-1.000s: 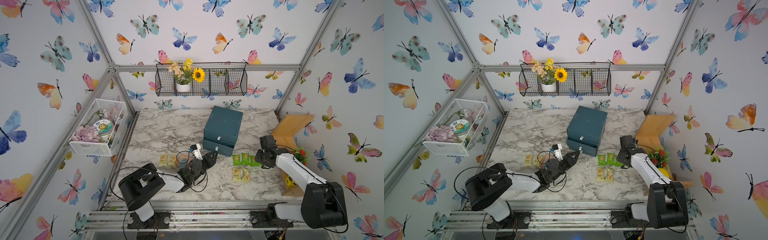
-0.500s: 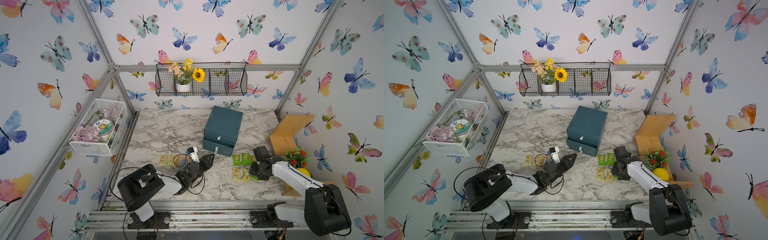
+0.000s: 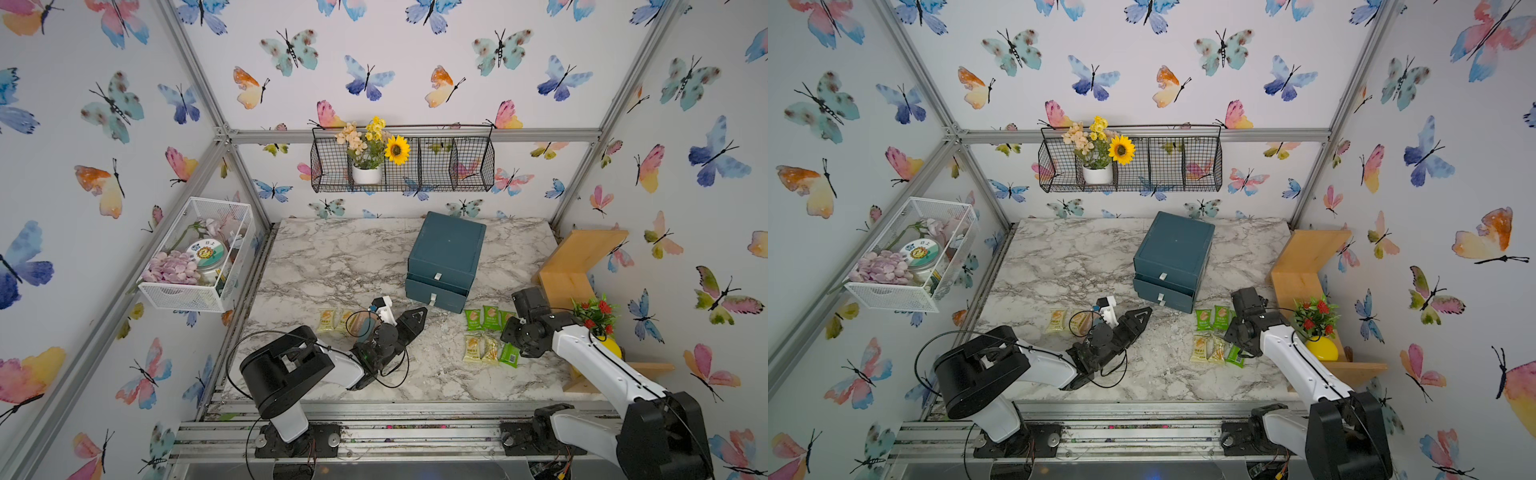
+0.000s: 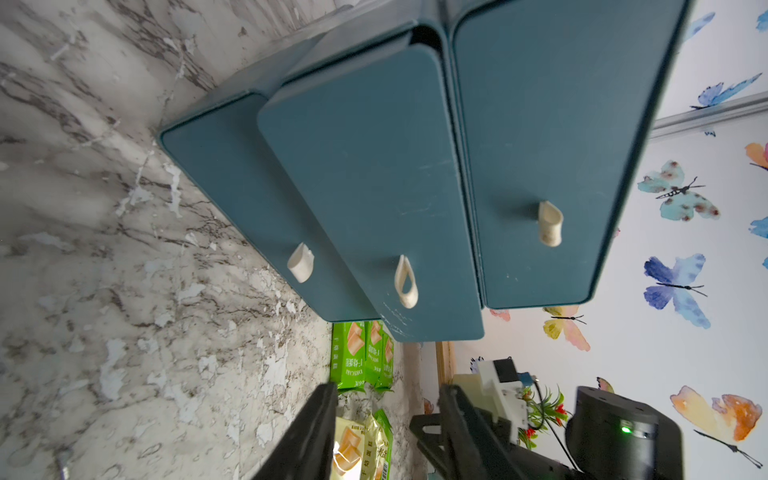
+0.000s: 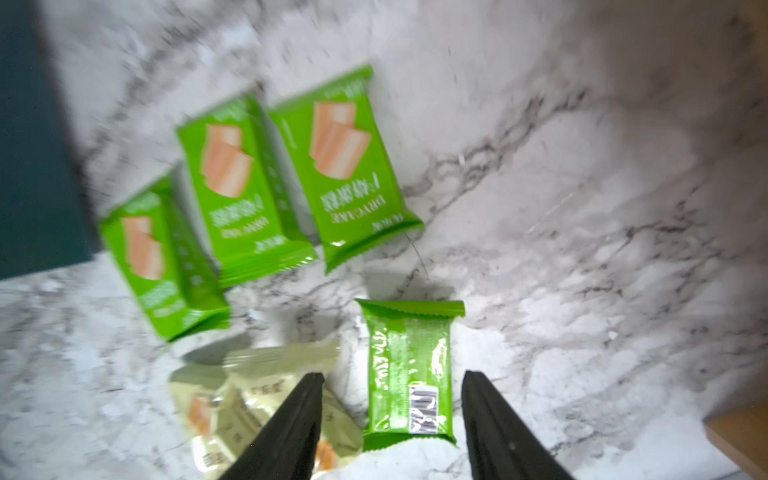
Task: Take the cookies out of the drawer
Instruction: Place the cookie at the center of the board, then close the drawer in the storage box.
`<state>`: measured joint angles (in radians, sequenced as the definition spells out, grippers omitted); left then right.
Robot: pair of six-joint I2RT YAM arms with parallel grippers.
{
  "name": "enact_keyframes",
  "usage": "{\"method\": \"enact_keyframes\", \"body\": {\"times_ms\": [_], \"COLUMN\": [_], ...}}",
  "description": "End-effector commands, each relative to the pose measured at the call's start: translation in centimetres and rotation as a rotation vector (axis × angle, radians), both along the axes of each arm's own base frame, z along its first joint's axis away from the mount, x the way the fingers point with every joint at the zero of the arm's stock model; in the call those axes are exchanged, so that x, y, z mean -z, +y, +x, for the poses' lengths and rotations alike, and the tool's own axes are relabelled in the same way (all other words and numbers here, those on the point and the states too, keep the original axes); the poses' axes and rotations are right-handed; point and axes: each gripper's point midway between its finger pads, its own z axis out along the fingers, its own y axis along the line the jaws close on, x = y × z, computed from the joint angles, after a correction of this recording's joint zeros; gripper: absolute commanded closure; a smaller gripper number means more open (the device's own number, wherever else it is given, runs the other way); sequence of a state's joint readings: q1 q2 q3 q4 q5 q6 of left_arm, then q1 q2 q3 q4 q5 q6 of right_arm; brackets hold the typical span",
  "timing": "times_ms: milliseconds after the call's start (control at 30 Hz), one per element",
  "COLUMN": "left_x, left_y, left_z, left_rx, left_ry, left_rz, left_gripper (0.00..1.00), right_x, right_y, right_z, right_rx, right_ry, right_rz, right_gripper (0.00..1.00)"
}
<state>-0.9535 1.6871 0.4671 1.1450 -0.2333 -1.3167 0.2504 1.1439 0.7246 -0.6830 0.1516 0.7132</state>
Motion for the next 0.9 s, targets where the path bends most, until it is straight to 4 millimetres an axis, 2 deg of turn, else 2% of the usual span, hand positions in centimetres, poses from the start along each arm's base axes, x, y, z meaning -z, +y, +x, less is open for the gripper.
{"method": "enact_keyframes", "body": {"times_ms": [0, 167, 267, 467, 867], "left_x": [0.5, 0.7, 0.2, -1.8, -1.0], "left_y": [-0.2, -1.2, -1.7, -2.3, -3.0], "left_z": [0.2, 0.5, 0.9, 2.2, 6.4], "left_rx": [0.003, 0.023, 0.026, 0.011, -0.024], "left_ry": [0.037, 0.041, 0.013, -0.061, -0.021], "left_rz": [-0.071, -0.124, -0.123, -0.119, -0.095], "left_gripper": [0.57, 0.61, 0.62, 0.67, 0.74], "right_x": [-3.7, -8.1, -9.4, -9.0, -10.8], "right_y": [1.1, 4.3, 6.0, 7.5, 7.8], "right_z": [1.3, 2.9, 3.1, 2.6, 2.6], "right_rx": [-0.047, -0.198, -0.289, -0.365, -0.391], "right_ry": [-0.122, -0.319, -0.372, -0.372, -0.431], "right_rz": [0.052, 0.195, 0.257, 0.319, 0.331], "right_gripper": [0.44, 0.5, 0.53, 0.56, 0.57]}}
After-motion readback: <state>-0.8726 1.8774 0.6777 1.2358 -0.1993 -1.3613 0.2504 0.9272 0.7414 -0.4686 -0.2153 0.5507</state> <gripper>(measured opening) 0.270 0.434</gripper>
